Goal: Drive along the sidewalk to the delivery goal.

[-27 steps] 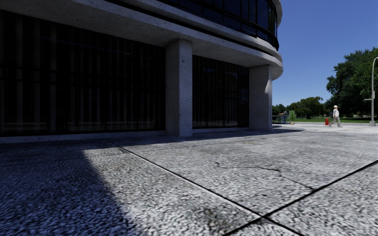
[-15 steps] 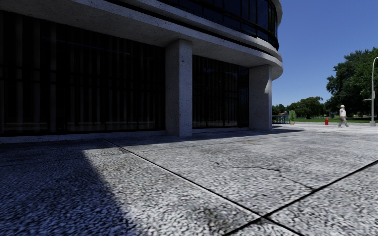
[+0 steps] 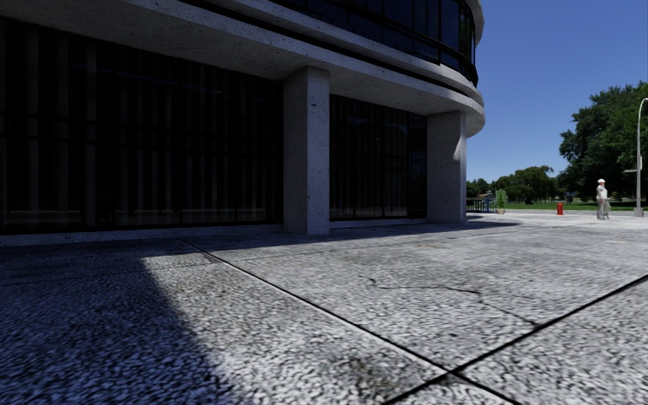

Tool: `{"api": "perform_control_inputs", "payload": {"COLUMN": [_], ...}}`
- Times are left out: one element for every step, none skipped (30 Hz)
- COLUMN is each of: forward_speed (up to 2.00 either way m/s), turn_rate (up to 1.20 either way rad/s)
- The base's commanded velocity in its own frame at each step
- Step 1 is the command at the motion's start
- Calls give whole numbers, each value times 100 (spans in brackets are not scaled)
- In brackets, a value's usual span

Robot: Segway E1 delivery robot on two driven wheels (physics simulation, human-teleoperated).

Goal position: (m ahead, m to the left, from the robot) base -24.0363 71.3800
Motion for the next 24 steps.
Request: {"api": "perform_control_inputs", "payload": {"forward_speed": [0, 0, 0, 0, 0, 0, 0, 0, 0, 0, 0, 0, 0, 0, 0, 0, 0, 0, 0, 0, 0, 0, 0, 0], "turn_rate": [0, 0, 0, 23, 23, 32, 34, 35, 35, 35, 35, 36, 38, 38, 43, 46, 47, 47, 47, 48, 49, 53, 53, 54]}}
